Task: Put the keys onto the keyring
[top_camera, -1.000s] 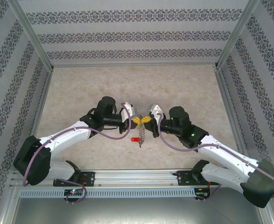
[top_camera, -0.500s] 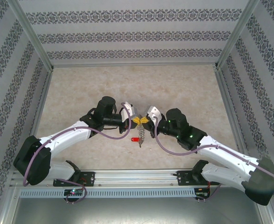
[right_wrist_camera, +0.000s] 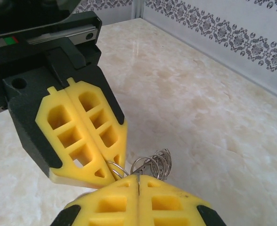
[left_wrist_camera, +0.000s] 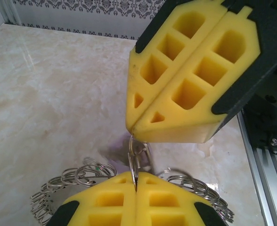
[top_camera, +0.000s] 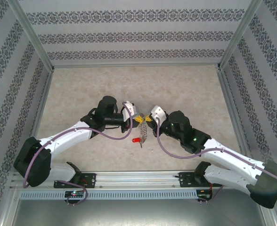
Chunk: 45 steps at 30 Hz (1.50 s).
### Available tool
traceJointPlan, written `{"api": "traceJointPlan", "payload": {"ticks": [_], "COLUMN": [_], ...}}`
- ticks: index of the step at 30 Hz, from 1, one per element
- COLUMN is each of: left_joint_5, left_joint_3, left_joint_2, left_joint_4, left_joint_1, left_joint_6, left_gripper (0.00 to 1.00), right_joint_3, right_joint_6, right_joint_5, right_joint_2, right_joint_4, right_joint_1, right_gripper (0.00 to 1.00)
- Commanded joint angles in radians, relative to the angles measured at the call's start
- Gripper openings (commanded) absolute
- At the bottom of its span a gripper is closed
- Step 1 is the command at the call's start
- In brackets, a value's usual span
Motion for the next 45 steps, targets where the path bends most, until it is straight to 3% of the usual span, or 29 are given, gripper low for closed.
{"api": "traceJointPlan", "payload": {"ticks": [1,22,45], "left_joint_5": [0.064,-0.046,-0.033], "left_joint_3": [0.019,-0.168,-0.149], "left_joint_2": [0.004,0.060,0.111], "left_joint_4": [0.050,0.366,0.326], "left_joint_1": [-0.009,-0.009,-0.011], "left_joint_6": [-0.007,-0.122,-0.096], "left_gripper": [0.00,0.01,0.19], "right_joint_3": [0.004,0.081,0.119], "right_joint_6": [0.020,0.033,0.013], "right_joint_5": [0.097,0.084,-0.007], "right_joint_2": [-0.002,0.068,0.137], "right_joint_4": [-0.016,-0.079,-0.103], "right_joint_1": [-0.001,0.002,0.024], "right_gripper": [0.00,0.00,0.00]}}
